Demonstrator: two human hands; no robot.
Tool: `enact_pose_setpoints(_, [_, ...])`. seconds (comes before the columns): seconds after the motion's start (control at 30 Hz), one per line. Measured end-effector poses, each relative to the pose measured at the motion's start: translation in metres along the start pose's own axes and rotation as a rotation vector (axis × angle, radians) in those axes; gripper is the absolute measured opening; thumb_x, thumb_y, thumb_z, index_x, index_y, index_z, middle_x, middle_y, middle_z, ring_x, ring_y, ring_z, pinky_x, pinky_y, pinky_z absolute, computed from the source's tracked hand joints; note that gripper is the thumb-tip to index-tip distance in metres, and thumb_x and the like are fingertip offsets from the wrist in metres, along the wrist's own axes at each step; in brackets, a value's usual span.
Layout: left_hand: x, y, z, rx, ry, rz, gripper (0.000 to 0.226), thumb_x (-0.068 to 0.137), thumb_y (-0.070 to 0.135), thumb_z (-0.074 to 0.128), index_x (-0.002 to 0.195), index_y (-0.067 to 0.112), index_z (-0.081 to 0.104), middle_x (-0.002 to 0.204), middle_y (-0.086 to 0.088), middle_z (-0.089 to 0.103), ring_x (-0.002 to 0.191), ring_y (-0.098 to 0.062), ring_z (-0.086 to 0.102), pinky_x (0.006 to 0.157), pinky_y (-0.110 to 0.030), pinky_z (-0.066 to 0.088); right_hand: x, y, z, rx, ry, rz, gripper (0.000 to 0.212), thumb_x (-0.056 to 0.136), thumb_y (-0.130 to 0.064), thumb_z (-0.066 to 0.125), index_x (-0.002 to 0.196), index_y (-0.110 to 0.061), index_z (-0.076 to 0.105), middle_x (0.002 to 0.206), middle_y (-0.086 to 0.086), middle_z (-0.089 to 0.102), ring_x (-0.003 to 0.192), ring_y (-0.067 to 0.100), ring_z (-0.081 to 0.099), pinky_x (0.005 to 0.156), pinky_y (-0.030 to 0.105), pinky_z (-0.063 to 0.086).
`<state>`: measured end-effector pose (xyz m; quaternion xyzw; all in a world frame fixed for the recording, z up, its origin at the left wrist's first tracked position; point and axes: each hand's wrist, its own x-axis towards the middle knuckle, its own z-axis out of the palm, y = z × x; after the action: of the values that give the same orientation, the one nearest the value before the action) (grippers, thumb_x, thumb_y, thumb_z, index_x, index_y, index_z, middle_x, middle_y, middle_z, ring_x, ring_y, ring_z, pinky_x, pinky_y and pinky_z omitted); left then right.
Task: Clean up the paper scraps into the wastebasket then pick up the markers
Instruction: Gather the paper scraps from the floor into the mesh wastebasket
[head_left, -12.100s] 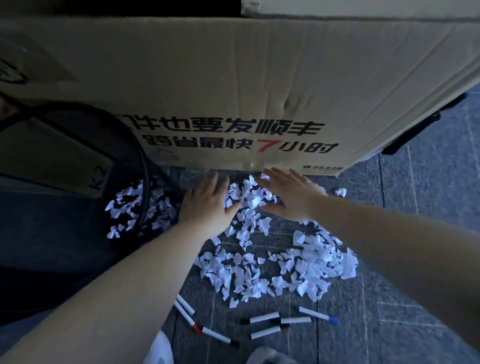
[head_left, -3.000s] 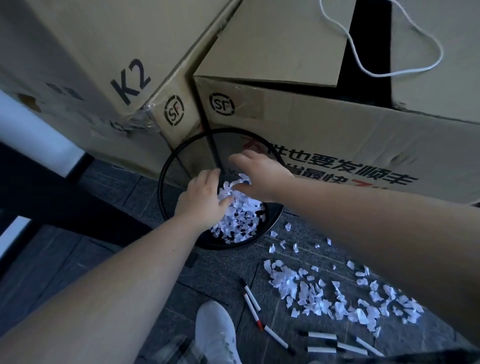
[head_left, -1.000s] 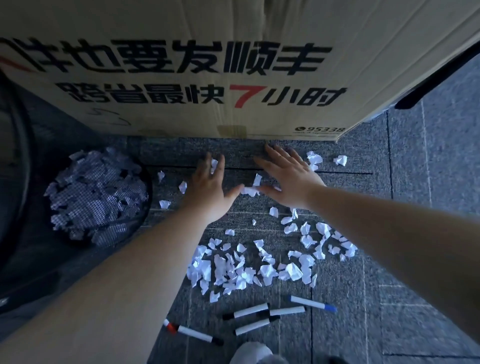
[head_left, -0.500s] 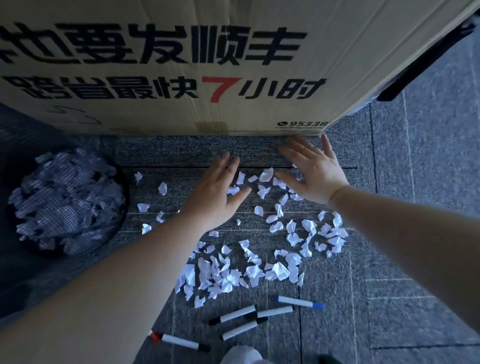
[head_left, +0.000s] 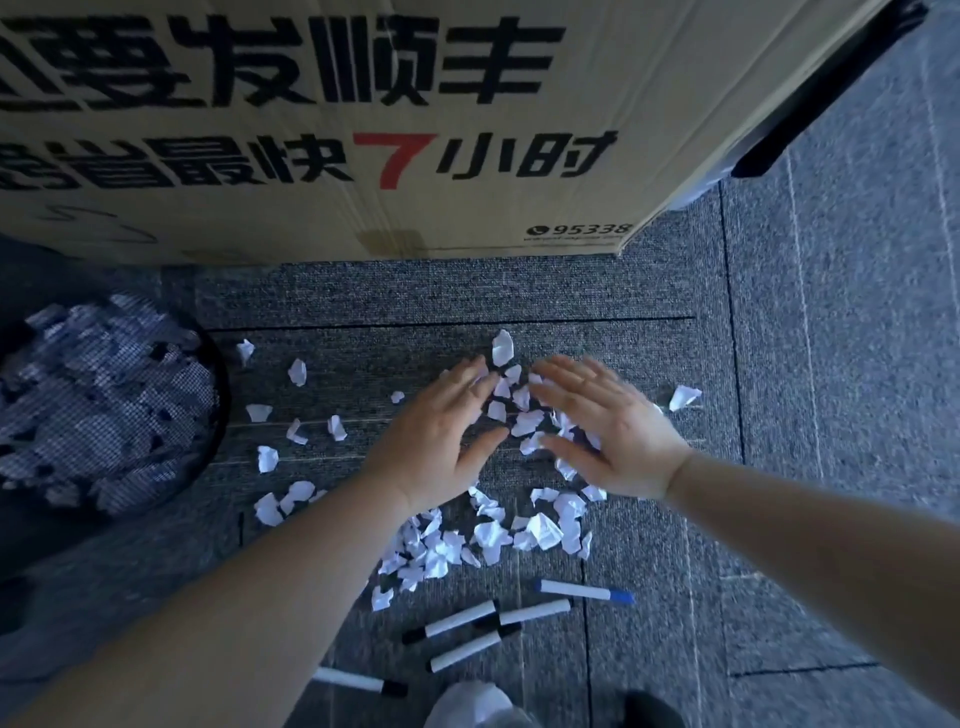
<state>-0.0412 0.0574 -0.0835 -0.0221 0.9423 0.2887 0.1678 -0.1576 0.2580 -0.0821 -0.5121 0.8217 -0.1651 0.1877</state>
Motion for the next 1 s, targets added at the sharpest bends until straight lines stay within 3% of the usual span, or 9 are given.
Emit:
enact_pose_setpoints(0.13, [0.004,-0.004,-0.006,0.161,0.061,-0.069,0.076,0.088,0.067,0.018,0.148,0.020,0.011,0.157,-0.007,0.009,0.144,-0.027,0.013,0.115,-0.051,0.020,-0.013,0.028,-0.012,-0.088,0.066,0.233,0.062,0.092,-0.060,0.028,0.139,-0.020,0.040,0.149,0.004,0.034,0.141,0.022,0.024,0.115,0.056,0.016])
enact_pose_setpoints(0.27, [0.030,0.005,-0.006,0.116,0.026,-0.151,0.080,0.083,0.071,0.009,0.147,0.027,-0.011,0.157,0.001,-0.015,0.145,-0.022,-0.009,0.118,-0.047,0.002,-0.029,0.041,0.001,-0.068,0.076,0.371,0.072,0.088,-0.067,0.026,0.141,-0.020,0.037,0.154,0.004,0.025,0.144,0.021,0.016,0.118,0.049,0.007])
enact_pose_setpoints(0.37, [0.052,0.019,-0.002,0.081,-0.034,-0.139,0.072,0.089,0.065,0.014,0.147,0.028,-0.006,0.157,0.003,-0.014,0.144,-0.019,-0.013,0.117,-0.048,-0.004,-0.023,0.026,0.008,0.042,0.151,0.432,0.071,0.089,-0.064,0.027,0.140,-0.016,0.040,0.153,0.007,0.026,0.144,0.022,0.016,0.117,0.048,0.008])
enact_pose_setpoints(0.43, [0.053,0.022,0.002,0.062,-0.036,-0.117,0.069,0.091,0.063,0.014,0.148,0.025,0.008,0.158,0.002,-0.007,0.144,-0.018,-0.011,0.117,-0.048,-0.007,-0.021,0.008,0.014,0.109,0.155,0.397,0.067,0.092,-0.061,0.026,0.139,-0.015,0.038,0.152,0.006,0.027,0.144,0.021,0.016,0.117,0.048,0.011])
enact_pose_setpoints(0.5, [0.039,0.021,0.008,0.020,0.001,-0.023,0.070,0.091,0.061,0.013,0.146,0.018,0.022,0.158,-0.001,0.005,0.145,-0.017,-0.001,0.119,-0.047,0.001,-0.026,-0.012,0.025,0.169,0.111,0.290,0.064,0.094,-0.058,0.027,0.141,-0.016,0.034,0.152,0.004,0.026,0.144,0.017,0.015,0.117,0.048,0.015])
enact_pose_setpoints(0.63, [-0.018,0.010,0.025,0.034,-0.019,0.131,0.067,0.094,0.059,0.019,0.144,0.016,0.030,0.155,-0.003,0.019,0.143,-0.016,0.011,0.118,-0.044,0.006,-0.035,-0.032,0.035,0.233,0.100,0.156,0.069,0.092,-0.056,0.039,0.144,-0.013,0.028,0.152,0.007,0.027,0.144,0.020,0.018,0.117,0.048,0.017])
enact_pose_setpoints(0.73, [-0.059,-0.001,0.034,0.152,-0.053,0.120,0.080,0.087,0.070,0.027,0.147,0.017,0.021,0.155,-0.002,0.016,0.142,-0.015,0.008,0.118,-0.041,0.002,-0.049,-0.022,0.029,0.073,0.066,0.136,0.081,0.087,-0.066,0.035,0.148,-0.015,0.017,0.155,0.007,0.021,0.144,0.022,0.016,0.117,0.052,0.011])
enact_pose_setpoints(0.87, [-0.093,-0.008,0.041,0.283,-0.089,0.085,0.106,0.071,0.087,0.031,0.149,0.017,0.011,0.157,-0.003,0.010,0.143,-0.023,0.012,0.112,-0.053,0.008,-0.081,0.000,0.026,-0.187,-0.167,0.066,0.095,0.082,-0.077,0.031,0.150,-0.018,0.004,0.156,0.009,0.017,0.144,0.025,0.014,0.115,0.054,0.011])
enact_pose_setpoints(1.0, [-0.094,-0.013,0.048,0.299,-0.088,0.040,0.111,0.067,0.089,0.031,0.149,0.019,0.006,0.157,-0.008,0.007,0.143,-0.026,0.012,0.110,-0.053,0.015,-0.078,0.000,0.031,-0.282,-0.279,0.089,0.102,0.076,-0.084,0.028,0.150,-0.019,0.003,0.155,0.008,0.015,0.142,0.028,0.018,0.112,0.056,0.012])
